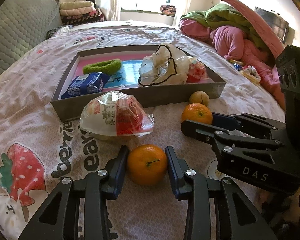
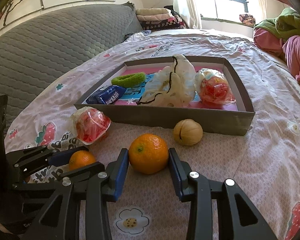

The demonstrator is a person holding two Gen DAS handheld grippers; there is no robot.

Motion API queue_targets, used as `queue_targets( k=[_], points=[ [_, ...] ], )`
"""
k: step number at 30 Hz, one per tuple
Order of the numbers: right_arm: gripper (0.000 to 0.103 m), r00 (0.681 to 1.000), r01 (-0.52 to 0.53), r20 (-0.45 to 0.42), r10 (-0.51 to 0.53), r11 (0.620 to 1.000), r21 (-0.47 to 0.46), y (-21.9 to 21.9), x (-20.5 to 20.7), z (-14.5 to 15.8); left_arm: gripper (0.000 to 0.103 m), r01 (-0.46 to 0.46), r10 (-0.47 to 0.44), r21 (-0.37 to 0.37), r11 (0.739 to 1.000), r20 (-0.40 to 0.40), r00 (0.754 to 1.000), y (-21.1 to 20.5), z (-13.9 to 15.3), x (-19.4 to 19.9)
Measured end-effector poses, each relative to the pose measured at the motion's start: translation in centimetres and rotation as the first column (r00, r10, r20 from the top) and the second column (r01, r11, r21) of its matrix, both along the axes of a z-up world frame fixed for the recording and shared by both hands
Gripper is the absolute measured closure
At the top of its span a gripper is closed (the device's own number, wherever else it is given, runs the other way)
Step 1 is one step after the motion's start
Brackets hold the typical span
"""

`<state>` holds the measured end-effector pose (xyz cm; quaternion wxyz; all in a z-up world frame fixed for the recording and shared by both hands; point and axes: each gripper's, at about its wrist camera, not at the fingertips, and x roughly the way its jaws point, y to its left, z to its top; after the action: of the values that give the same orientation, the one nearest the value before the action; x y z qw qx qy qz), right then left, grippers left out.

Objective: Organize objects
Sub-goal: 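Close left tool on one orange while right tool closes on the other orange, then lift both held oranges and carry them over the grey tray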

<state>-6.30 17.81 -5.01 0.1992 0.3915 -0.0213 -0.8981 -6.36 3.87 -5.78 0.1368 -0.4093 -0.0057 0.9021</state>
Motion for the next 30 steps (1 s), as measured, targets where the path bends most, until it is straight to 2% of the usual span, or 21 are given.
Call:
queue_targets(
  k=[14, 30],
  points=[
    [0.063, 0.999, -0.036, -0.037, 0.036, 0.999, 0.023, -0.4, 1.5, 0.7, 0.065, 0.014, -0.013, 0.016, 1.000, -0.012, 1.000, -0.4, 0.8, 1.2],
    [0.063, 0.997, -0.033, -0.076, 0.033, 0.999, 0.000, 0.3, 3.5, 2.4, 0.065, -0.015, 0.016, 0.008, 1.000, -0.062, 0.998, -0.5, 3.0, 2.8]
  ],
)
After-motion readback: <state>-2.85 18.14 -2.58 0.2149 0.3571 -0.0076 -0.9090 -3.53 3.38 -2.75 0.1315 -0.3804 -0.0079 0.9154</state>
